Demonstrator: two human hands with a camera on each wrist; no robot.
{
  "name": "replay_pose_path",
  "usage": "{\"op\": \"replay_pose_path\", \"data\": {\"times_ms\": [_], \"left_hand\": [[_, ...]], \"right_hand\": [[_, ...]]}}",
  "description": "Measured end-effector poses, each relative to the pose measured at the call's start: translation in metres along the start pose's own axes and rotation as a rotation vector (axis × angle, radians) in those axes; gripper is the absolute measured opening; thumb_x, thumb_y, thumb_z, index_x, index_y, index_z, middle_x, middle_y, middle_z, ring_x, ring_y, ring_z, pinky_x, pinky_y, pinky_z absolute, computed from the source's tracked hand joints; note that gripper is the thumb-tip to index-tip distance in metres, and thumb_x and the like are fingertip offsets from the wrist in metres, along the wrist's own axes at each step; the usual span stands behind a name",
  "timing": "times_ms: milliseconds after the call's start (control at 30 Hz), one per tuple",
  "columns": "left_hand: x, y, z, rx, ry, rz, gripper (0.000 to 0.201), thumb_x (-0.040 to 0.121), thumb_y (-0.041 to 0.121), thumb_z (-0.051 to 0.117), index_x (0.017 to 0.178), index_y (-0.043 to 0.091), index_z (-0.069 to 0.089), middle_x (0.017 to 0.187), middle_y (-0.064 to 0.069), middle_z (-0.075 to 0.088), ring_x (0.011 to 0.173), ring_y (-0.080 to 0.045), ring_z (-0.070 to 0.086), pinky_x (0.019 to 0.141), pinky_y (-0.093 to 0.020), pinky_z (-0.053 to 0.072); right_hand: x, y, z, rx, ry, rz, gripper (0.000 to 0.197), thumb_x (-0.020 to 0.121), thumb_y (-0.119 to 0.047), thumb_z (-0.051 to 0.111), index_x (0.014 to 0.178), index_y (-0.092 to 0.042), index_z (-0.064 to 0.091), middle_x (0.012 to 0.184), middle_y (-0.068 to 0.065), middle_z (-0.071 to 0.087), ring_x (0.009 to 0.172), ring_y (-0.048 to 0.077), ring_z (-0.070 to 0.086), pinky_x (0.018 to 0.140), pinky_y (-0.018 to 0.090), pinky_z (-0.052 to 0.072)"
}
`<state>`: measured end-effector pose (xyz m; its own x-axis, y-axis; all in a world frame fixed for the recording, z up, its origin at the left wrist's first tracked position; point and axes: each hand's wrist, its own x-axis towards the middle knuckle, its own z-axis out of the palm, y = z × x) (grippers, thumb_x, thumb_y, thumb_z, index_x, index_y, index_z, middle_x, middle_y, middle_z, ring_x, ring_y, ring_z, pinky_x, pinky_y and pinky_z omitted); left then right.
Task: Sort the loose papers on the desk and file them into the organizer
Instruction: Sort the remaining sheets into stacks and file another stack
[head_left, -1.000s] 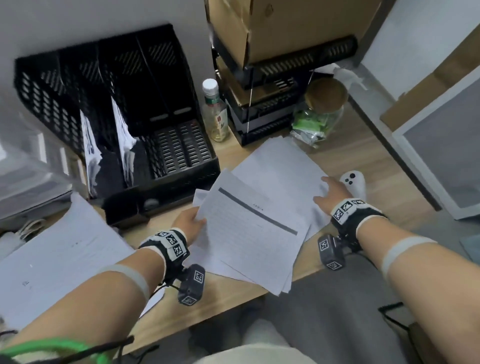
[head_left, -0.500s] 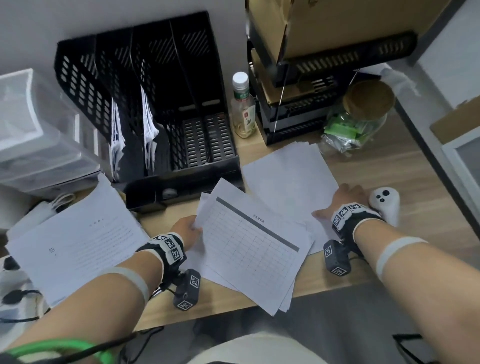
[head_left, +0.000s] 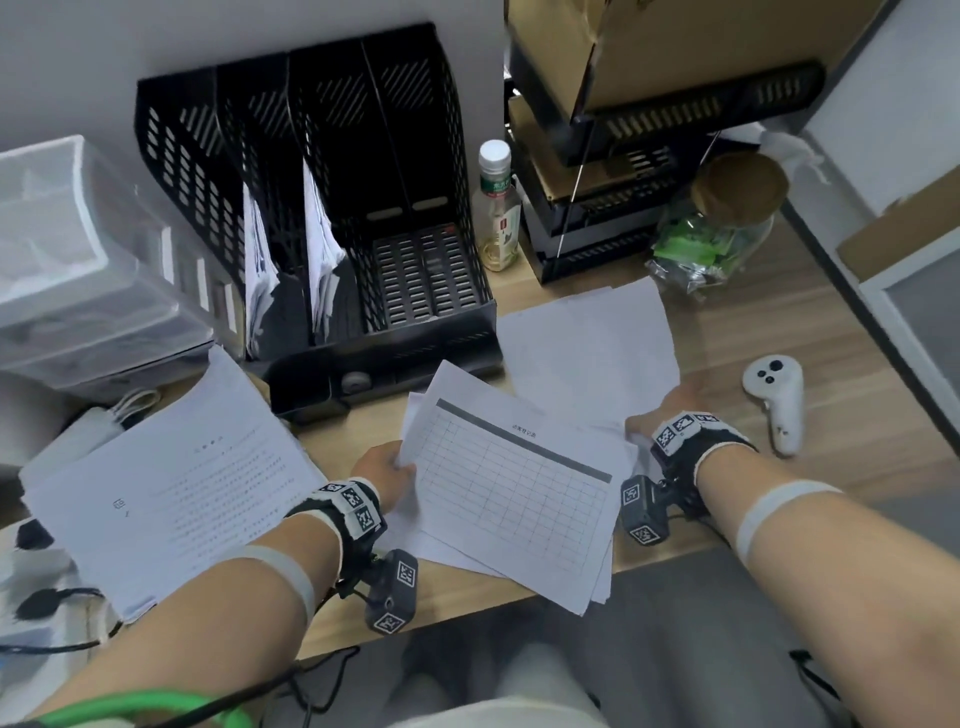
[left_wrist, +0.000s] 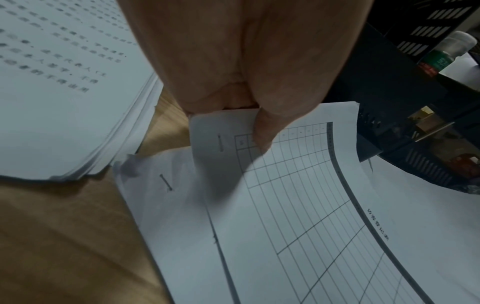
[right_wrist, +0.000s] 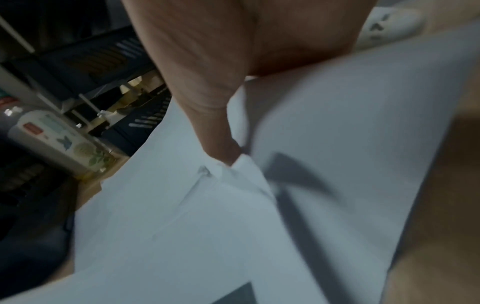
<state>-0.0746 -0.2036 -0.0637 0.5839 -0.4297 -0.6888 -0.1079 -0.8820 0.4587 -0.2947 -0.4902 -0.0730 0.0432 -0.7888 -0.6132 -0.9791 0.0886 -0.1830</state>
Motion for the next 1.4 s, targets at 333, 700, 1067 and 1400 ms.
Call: {"op": "replay_pose_path", "data": {"times_ms": [333,700,1067,1400], "left_hand": [[0.013,-0.010,-0.015,-0.012,-0.095,0.011,0.034,0.100,0.011,0.046,0.130,0.008,0.062,0.128,-0.016,0.065,0.097,-0.028,0.055,0.083,-0.031,0.043],[0.073,-0.062,-0.007,-0.244,-0.201,-0.010,0.050,0.077,0.052,0.061,0.107,0.013,0.072,0.120,-0.013,0.070,0.107,-0.033,0.066,0.100,-0.043,0.051],[0.034,-0.055,-0.022,-0.318,-0.283,0.080,0.088,0.063,0.070,0.064,0.134,0.018,0.059,0.132,-0.007,0.065,0.120,-0.034,0.061,0.109,-0.054,0.045],[0.036,-0.070,-0.021,-0.326,-0.226,0.120,0.056,0.072,0.042,0.060,0.121,0.017,0.067,0.112,-0.008,0.074,0.103,-0.036,0.069,0.096,-0.054,0.055]], "right_hand": [[-0.116,-0.019,-0.056,0.278,0.612,-0.577,0.020,0.084,-0.006,0.057,0.104,-0.008,0.064,0.090,0.009,0.059,0.075,0.026,0.053,0.066,0.030,0.039],[-0.188,0.041,0.124,-0.578,-0.024,-0.464,0.089,0.082,-0.008,0.057,0.148,-0.045,0.011,0.136,0.008,0.038,0.127,0.030,0.034,0.098,0.046,0.037],[-0.198,0.039,0.160,-0.325,0.019,-0.405,0.070,0.096,-0.010,0.047,0.146,-0.052,0.023,0.162,0.001,0.005,0.151,0.022,-0.005,0.120,0.055,0.002],[-0.189,0.048,0.132,0.266,0.186,0.013,0.061,0.086,-0.025,0.057,0.144,-0.018,0.040,0.144,0.015,0.034,0.135,0.032,0.033,0.111,0.039,0.034]]}}
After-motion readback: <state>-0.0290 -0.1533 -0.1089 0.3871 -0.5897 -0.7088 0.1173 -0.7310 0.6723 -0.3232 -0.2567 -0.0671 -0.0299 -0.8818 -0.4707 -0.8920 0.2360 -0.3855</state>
